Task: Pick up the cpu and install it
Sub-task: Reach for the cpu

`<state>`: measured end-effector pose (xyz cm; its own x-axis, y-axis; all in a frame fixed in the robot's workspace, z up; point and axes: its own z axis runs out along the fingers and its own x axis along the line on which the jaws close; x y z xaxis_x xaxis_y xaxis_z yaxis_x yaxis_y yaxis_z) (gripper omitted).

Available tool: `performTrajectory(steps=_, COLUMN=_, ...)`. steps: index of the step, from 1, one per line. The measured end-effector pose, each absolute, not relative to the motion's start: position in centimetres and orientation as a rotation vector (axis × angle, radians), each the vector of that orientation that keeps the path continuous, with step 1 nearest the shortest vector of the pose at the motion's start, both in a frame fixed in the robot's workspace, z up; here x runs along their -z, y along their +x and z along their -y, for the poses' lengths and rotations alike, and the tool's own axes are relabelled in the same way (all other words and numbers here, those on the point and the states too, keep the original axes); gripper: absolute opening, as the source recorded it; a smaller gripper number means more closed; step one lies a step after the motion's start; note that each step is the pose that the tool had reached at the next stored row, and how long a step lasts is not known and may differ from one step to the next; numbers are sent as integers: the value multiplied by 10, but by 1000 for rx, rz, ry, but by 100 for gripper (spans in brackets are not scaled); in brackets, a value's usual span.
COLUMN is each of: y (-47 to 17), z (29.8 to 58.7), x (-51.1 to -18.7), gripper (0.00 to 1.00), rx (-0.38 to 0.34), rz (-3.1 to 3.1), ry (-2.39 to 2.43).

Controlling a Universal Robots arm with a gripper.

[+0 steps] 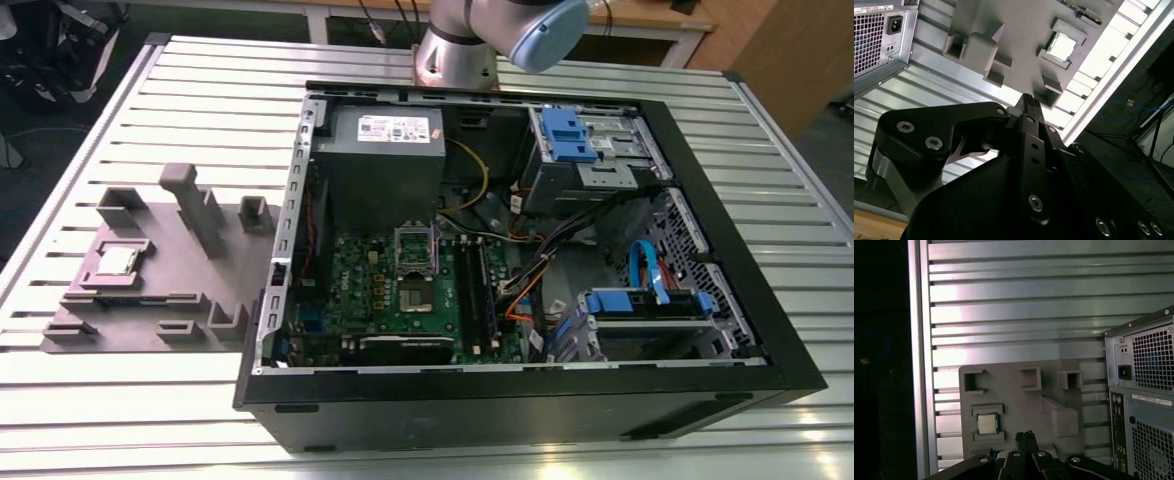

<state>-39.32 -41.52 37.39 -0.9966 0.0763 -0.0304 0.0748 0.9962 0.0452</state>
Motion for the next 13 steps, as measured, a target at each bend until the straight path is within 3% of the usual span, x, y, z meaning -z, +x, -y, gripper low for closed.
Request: performTrajectory(steps=13, y=-393, z=417, x=-374, gripper=10, rx=-69, rz=-3106, ry=118)
